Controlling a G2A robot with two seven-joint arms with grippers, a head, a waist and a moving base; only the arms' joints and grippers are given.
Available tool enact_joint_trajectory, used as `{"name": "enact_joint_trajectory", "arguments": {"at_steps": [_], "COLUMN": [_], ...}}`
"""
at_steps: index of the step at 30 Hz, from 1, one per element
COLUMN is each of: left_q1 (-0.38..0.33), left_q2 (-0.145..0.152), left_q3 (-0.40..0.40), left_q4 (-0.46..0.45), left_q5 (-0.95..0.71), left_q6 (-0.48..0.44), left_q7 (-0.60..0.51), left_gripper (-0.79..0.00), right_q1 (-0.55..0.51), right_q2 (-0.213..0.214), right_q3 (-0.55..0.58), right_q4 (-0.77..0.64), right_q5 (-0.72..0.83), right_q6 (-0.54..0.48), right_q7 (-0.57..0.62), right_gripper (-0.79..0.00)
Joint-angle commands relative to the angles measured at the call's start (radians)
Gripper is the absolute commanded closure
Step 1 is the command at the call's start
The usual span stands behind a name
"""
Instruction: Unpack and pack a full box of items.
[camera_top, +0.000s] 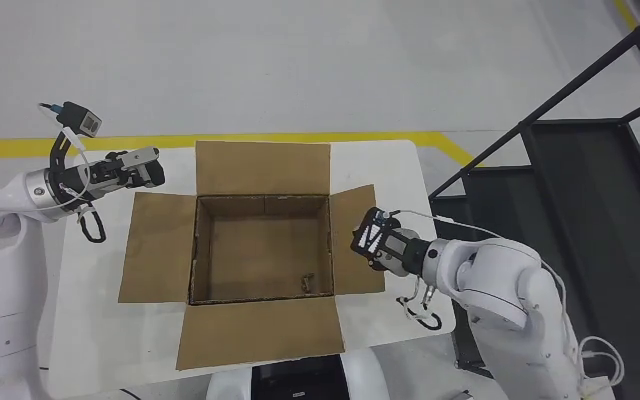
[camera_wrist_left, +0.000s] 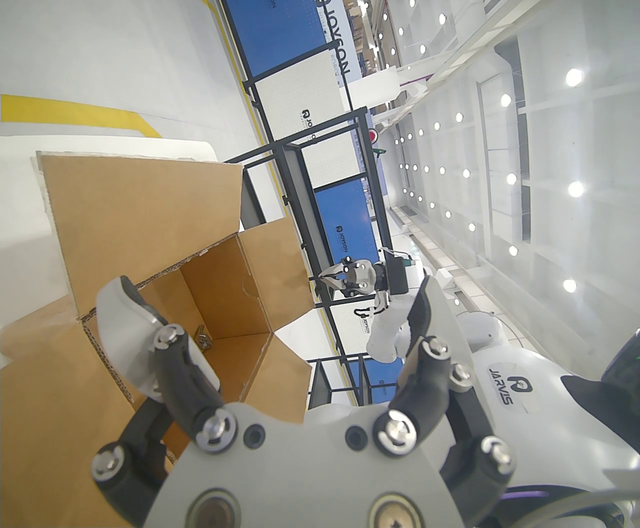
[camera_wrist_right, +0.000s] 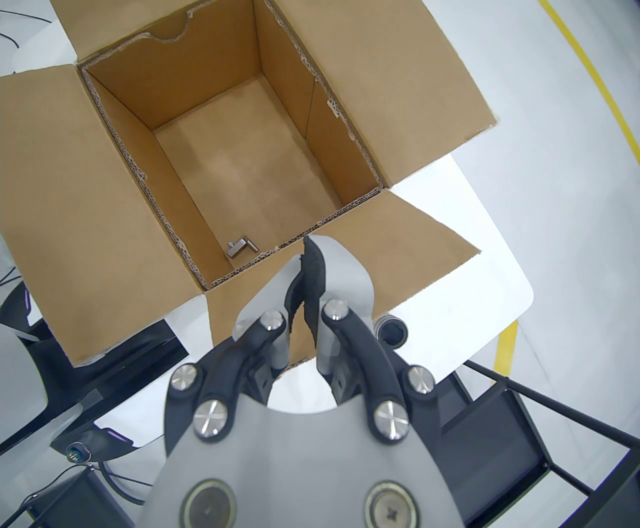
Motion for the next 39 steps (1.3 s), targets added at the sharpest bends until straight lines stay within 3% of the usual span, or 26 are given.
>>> {"name": "enact_joint_trajectory", "arguments": {"at_steps": [1, 4, 5, 6, 17, 21, 26, 31, 39], "left_q1": [0.000, 0.000, 0.000, 0.000, 0.000, 0.000, 0.000, 0.000, 0.000], "left_q2": [0.000, 0.000, 0.000, 0.000, 0.000, 0.000, 0.000, 0.000, 0.000], "left_q3": [0.000, 0.000, 0.000, 0.000, 0.000, 0.000, 0.000, 0.000, 0.000], "left_q4": [0.000, 0.000, 0.000, 0.000, 0.000, 0.000, 0.000, 0.000, 0.000], "left_q5": [0.000, 0.000, 0.000, 0.000, 0.000, 0.000, 0.000, 0.000, 0.000], "left_q6": [0.000, 0.000, 0.000, 0.000, 0.000, 0.000, 0.000, 0.000, 0.000], "left_q7": [0.000, 0.000, 0.000, 0.000, 0.000, 0.000, 0.000, 0.000, 0.000], "left_gripper": [-0.785, -0.785, -0.785, -0.785, -0.785, -0.785, -0.785, -0.785, -0.785], "right_q1": [0.000, 0.000, 0.000, 0.000, 0.003, 0.083, 0.256, 0.412, 0.557], "right_q2": [0.000, 0.000, 0.000, 0.000, 0.001, -0.004, -0.028, -0.059, -0.089], "right_q3": [0.000, 0.000, 0.000, 0.000, -0.016, -0.142, -0.379, -0.583, -0.721], "right_q4": [0.000, 0.000, 0.000, 0.000, 0.024, 0.086, 0.229, 0.386, 0.601], "right_q5": [0.000, 0.000, 0.000, 0.000, -0.015, -0.060, -0.139, -0.221, -0.264], "right_q6": [0.000, 0.000, 0.000, 0.000, 0.007, 0.010, 0.051, 0.068, 0.018], "right_q7": [0.000, 0.000, 0.000, 0.000, -0.041, -0.110, -0.160, -0.130, -0.044], "right_gripper": [0.000, 0.000, -0.339, -0.785, -0.785, -0.785, -0.785, -0.785, -0.785]}}
